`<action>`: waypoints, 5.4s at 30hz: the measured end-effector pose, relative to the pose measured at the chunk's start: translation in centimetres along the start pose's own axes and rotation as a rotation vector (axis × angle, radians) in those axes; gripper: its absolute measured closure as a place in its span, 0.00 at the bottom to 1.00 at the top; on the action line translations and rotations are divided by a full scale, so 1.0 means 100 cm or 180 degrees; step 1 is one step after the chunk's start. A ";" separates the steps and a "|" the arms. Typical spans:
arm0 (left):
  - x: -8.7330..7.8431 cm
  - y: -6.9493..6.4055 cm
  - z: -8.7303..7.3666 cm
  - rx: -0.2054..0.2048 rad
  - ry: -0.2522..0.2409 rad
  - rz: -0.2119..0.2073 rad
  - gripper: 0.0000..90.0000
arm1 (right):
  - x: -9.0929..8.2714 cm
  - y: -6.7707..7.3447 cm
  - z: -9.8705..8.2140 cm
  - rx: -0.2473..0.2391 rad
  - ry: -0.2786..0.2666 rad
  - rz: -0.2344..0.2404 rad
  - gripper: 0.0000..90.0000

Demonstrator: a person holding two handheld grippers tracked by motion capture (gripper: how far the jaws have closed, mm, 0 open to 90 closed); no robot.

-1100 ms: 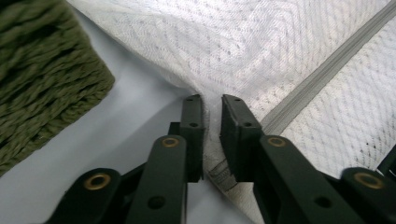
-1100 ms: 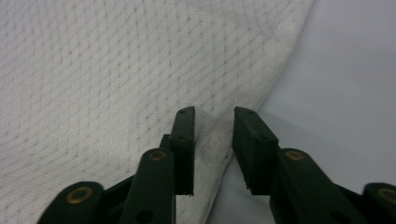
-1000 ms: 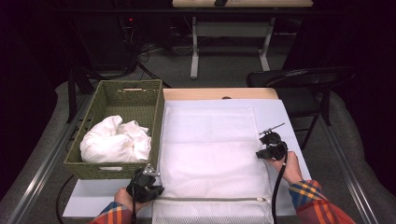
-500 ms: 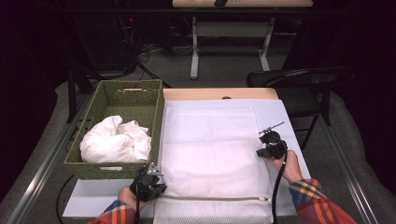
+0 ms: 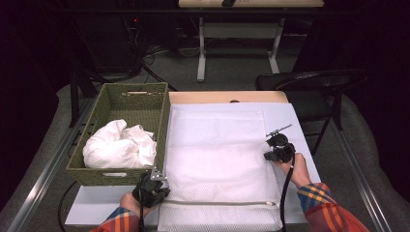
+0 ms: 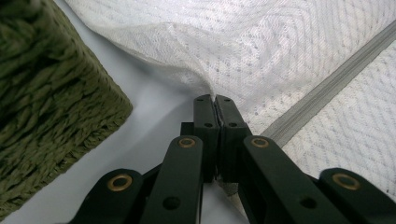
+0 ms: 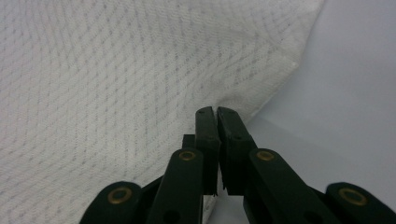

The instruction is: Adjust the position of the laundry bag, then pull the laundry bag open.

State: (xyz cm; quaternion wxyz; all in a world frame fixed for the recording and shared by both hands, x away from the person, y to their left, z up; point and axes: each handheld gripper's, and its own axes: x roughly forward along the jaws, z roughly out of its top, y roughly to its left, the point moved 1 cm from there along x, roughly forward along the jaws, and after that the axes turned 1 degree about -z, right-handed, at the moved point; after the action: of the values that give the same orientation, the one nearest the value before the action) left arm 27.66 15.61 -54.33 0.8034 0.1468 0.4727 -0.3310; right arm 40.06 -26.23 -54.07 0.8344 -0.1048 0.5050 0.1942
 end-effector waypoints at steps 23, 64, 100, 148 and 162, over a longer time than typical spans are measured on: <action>-0.007 0.003 -0.005 -0.0140 0.0085 -0.0035 0.70 | 0.001 -0.005 0.002 0.0095 0.0091 0.0091 0.69; 0.010 -0.005 0.013 0.0075 -0.0012 0.0233 0.98 | 0.009 -0.011 0.013 0.0025 -0.0091 0.0035 0.95; 0.007 0.004 0.010 0.0013 0.0032 0.0311 0.98 | 0.015 -0.006 0.026 -0.0057 -0.0233 -0.0077 0.98; -0.018 -0.032 0.025 0.0578 -0.0345 -0.0297 0.05 | -0.082 0.019 -0.064 -0.0191 -0.0628 0.0280 0.00; -0.015 -0.050 0.030 0.0834 -0.0493 -0.0559 0.00 | -0.092 0.020 -0.082 -0.0010 -0.0529 0.0427 0.00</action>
State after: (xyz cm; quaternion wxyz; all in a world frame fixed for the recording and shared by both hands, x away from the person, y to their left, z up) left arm 25.74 10.84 -51.18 0.7794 0.1825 0.3733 -0.4690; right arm 28.80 -29.52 -49.77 0.8584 -0.0556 0.4397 0.2584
